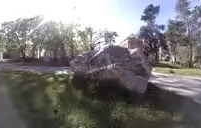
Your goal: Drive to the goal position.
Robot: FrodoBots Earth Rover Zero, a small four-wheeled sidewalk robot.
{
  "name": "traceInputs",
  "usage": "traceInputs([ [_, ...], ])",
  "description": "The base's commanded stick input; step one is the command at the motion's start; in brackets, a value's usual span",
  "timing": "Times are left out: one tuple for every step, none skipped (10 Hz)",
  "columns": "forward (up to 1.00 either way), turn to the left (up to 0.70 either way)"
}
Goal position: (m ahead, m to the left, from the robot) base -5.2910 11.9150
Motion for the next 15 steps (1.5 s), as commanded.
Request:
traceInputs([
  [0.0, 0.7],
  [0.0, 0.7],
  [0.0, 0.7],
  [0.0, 0.7],
  [0.0, 0.7],
  [0.0, 0.7],
  [0.0, 0.7],
  [0.0, 0.7],
  [0.0, 0.7],
  [0.0, 0.7],
  [0.0, 0.7],
  [0.0, 0.7],
  [0.0, 0.7],
  [0.0, 0.7],
  [0.0, 0.7],
])
